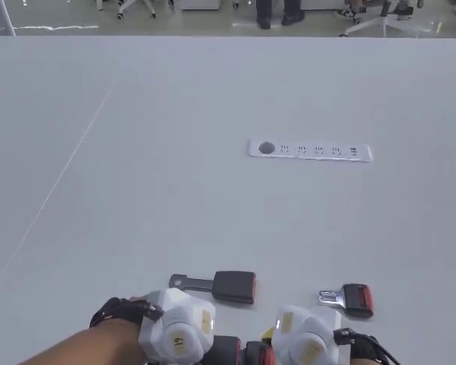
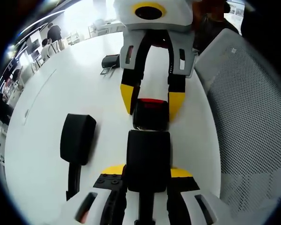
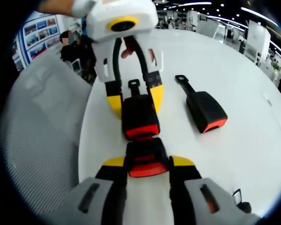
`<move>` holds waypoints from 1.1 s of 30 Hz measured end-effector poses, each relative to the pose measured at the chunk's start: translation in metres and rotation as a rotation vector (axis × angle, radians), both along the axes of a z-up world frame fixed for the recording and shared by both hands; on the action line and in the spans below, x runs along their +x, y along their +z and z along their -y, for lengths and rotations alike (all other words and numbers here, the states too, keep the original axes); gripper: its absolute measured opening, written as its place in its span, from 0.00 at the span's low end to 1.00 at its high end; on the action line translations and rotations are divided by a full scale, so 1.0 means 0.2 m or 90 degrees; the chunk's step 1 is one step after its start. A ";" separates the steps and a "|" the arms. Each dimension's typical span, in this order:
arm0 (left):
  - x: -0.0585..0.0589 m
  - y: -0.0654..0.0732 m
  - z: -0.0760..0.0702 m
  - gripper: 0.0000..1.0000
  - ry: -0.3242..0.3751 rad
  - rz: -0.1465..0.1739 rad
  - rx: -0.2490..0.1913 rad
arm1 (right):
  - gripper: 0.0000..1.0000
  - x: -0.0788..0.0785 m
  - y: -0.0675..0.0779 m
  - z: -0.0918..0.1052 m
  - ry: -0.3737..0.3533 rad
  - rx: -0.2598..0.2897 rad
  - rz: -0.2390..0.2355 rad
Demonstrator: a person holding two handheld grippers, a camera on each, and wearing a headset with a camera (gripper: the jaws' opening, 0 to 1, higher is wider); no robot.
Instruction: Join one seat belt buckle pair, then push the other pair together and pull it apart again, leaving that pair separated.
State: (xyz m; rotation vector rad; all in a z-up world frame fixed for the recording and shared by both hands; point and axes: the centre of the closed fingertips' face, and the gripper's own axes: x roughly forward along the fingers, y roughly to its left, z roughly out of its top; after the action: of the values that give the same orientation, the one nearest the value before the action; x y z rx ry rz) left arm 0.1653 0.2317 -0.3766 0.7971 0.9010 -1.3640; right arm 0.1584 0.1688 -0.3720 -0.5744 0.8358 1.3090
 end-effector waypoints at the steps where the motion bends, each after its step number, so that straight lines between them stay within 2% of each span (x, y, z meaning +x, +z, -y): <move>1: 0.00 0.00 0.00 0.33 0.000 0.000 0.000 | 0.34 0.00 0.00 0.00 0.001 0.000 0.000; 12: 0.00 0.00 0.01 0.33 -0.001 0.002 0.003 | 0.35 0.01 0.00 0.00 0.015 -0.009 0.004; 19: 0.00 0.00 0.01 0.33 -0.007 0.005 0.003 | 0.35 0.01 0.01 0.01 0.011 0.002 0.010; 27: -0.01 0.01 0.02 0.33 -0.009 0.009 -0.020 | 0.34 0.01 0.01 0.01 0.027 0.007 0.026; 33: 0.00 0.01 0.02 0.33 -0.018 0.005 -0.022 | 0.34 0.00 0.01 0.02 0.035 0.019 0.039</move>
State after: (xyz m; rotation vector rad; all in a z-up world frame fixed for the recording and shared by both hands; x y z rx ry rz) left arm 0.1643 0.2286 -0.3747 0.7908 0.8601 -1.3967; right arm 0.1591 0.1651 -0.3698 -0.6156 0.7538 1.3455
